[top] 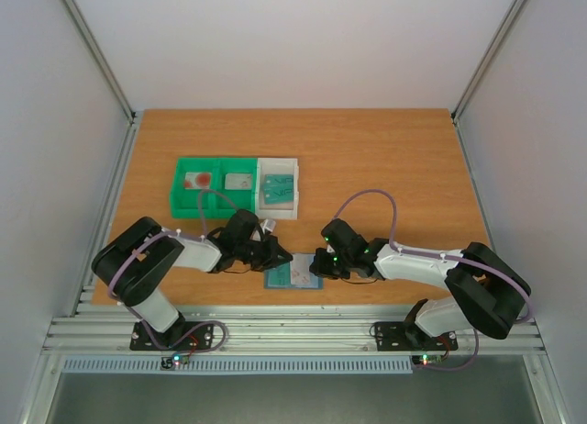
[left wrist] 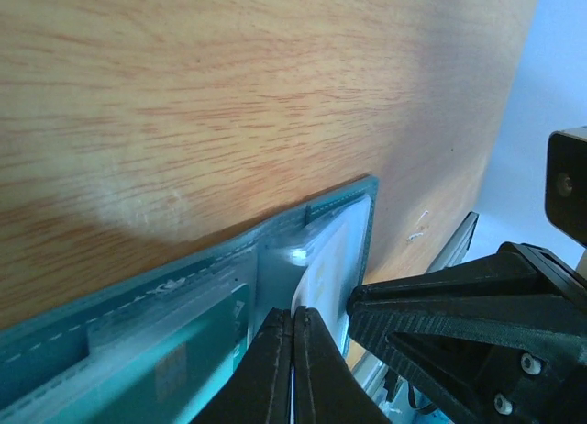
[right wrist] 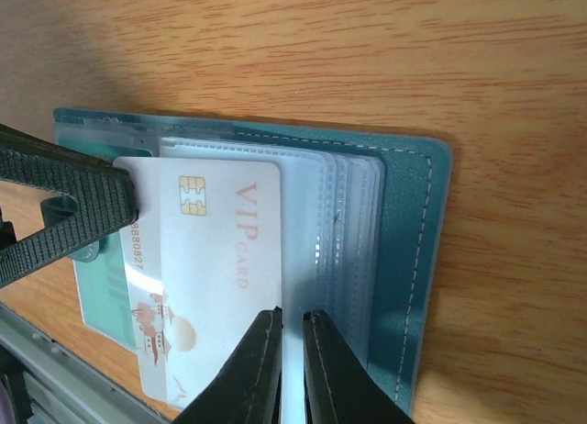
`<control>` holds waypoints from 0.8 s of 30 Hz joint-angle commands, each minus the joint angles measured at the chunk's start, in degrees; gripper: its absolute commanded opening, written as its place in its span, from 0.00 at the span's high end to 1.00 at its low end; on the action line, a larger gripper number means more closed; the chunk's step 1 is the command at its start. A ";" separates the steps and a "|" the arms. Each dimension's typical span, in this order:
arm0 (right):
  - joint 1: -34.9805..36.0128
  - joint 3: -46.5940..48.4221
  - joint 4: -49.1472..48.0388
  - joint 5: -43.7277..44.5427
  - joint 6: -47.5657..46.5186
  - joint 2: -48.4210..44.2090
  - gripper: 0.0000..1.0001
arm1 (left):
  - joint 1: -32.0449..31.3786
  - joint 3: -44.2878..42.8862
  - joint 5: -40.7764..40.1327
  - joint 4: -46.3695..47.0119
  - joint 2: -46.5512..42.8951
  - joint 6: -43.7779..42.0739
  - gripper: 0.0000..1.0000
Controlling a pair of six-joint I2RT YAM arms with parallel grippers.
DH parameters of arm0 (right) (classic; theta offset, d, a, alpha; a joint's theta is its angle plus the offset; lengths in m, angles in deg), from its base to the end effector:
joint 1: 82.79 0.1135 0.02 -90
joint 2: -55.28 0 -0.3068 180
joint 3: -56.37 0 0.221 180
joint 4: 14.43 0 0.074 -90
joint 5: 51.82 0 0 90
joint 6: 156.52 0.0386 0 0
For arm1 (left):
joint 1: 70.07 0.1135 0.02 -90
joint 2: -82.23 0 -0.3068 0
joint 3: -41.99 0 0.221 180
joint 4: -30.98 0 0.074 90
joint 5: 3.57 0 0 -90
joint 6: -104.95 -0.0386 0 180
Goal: Take the credit cards out of the card holder
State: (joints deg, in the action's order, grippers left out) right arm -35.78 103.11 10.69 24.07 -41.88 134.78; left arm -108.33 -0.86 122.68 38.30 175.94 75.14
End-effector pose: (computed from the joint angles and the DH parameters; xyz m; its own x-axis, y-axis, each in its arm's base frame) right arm 0.1358 0.1594 0.2012 -0.8575 -0.3269 -0.3972 -0.4844 0.7732 0.4093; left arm 0.1865 -0.1762 0.1758 -0.9942 -0.1071 -0.0069 -0.0538 0.5530 -0.8315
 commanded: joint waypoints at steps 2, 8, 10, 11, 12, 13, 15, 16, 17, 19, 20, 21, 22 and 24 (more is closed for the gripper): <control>0.38 -2.34 2.34 3.37 0.75 0.68 0.89 | 0.32 1.53 -2.43 -2.38 -4.00 -0.86 1.00; 0.37 -2.53 3.13 3.88 0.23 -0.56 0.89 | 1.14 1.63 -8.12 -14.32 -13.46 -3.11 1.00; 0.35 -2.34 3.32 3.85 -0.05 -1.17 0.89 | 1.34 1.16 -10.03 -17.94 -16.88 -3.89 1.00; 0.32 -2.25 3.33 3.84 -0.09 -1.56 0.89 | 1.42 0.89 -11.09 -19.85 -18.75 -4.20 1.00; 0.36 -2.24 3.31 3.90 -0.15 -1.98 0.89 | 1.48 0.74 -12.21 -21.72 -20.58 -4.46 1.00; 0.37 -2.20 3.41 3.98 -0.16 -2.25 0.89 | 1.52 0.41 -13.55 -23.85 -22.51 -4.82 1.00; 0.41 -1.88 3.84 4.25 -0.36 -2.75 0.89 | 1.65 0.01 -16.83 -28.53 -26.51 -5.36 1.00; 0.38 -1.54 4.19 4.27 -0.47 -2.71 0.88 | 1.87 -0.14 -18.94 -30.37 -28.66 -5.74 0.99; 0.37 -1.35 4.26 4.20 -0.54 -2.69 0.88 | 1.94 -0.34 -20.12 -32.13 -30.77 -5.97 0.99; 0.40 -1.15 4.01 3.61 -0.58 -2.88 0.87 | 2.47 -1.15 -24.68 -36.10 -34.93 -6.65 1.00; 0.37 -1.11 3.73 3.24 -0.52 -3.13 0.86 | 2.82 -1.64 -26.75 -37.81 -36.69 -7.14 0.99; 0.37 -1.10 3.50 2.84 -0.46 -3.45 0.85 | 3.18 -2.20 -28.75 -39.82 -38.56 -7.60 1.00; 0.35 -1.10 3.22 2.45 -0.47 -3.96 0.83 | 3.60 -2.82 -30.92 -41.05 -40.13 -8.01 0.99; 0.33 -1.10 2.99 1.93 -0.56 -5.31 0.77 | 4.45 -4.24 -35.31 -42.39 -42.63 -9.34 1.00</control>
State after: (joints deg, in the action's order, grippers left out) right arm -35.78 101.95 12.35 26.06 -41.97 131.81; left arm -105.34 -1.36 99.05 2.47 137.93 69.28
